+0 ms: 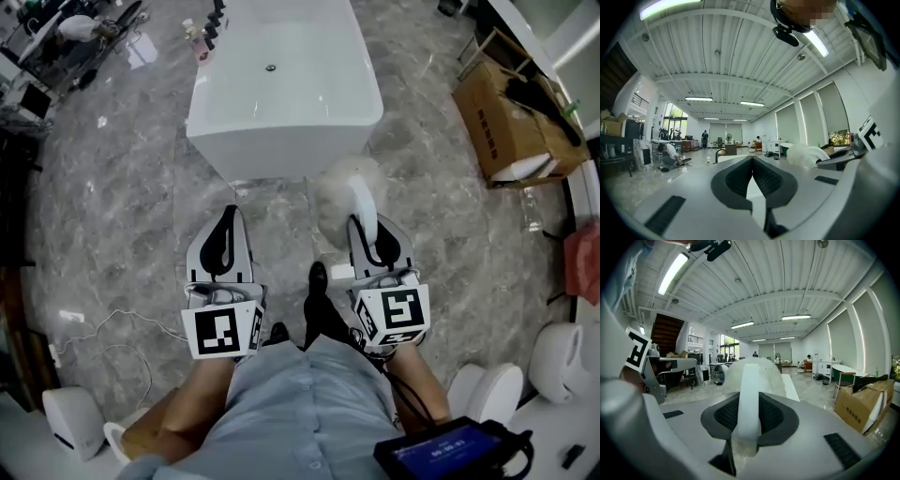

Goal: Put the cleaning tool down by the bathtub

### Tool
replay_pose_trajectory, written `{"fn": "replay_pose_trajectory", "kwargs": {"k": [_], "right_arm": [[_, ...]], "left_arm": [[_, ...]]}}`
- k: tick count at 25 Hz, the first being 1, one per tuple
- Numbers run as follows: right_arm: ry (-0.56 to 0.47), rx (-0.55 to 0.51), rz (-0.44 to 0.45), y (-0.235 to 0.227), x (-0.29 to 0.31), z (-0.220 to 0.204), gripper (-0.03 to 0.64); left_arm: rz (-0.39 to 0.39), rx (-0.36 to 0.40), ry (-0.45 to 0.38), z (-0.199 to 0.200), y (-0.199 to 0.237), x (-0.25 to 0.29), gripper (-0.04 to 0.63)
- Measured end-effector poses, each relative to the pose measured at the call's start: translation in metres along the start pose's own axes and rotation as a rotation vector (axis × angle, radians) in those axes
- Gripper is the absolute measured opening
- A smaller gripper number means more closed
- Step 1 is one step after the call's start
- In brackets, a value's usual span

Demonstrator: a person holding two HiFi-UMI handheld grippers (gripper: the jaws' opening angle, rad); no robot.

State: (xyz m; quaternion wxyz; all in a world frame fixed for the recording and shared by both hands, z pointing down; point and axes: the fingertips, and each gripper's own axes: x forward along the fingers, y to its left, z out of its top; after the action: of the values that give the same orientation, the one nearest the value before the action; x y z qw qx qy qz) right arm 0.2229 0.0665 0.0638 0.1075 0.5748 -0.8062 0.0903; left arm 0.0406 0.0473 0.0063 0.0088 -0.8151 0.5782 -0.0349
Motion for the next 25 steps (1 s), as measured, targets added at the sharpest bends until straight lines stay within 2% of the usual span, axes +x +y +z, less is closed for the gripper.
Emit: {"fn": "replay_pose_trajectory", "kwargs": {"k": [7,15,21,25], "right_arm": [[-0.010,-0.053,0.148,-0.027,0.061,0.030,0.095],[-0.020,-0.073,0.233,-0.032,0.110,0.053,0.095],[0.034,-0.095,0.275,-0.025,0.164,0.040,0.095],[0.074,-0.116,0.315,-0.014,0.211,0.020,0.096]], "left_arm": [[0.103,0.018,0.003,0.018,0.002,0.059,0.017],[0.164,0.024,-0.028,0.034,0.017,0.094,0.017],[0.207,-0.021,-0.035,0.015,0.052,0.128,0.016],[0.231,-0.023,-0.013,-0.017,0.085,0.159,0.015]]}}
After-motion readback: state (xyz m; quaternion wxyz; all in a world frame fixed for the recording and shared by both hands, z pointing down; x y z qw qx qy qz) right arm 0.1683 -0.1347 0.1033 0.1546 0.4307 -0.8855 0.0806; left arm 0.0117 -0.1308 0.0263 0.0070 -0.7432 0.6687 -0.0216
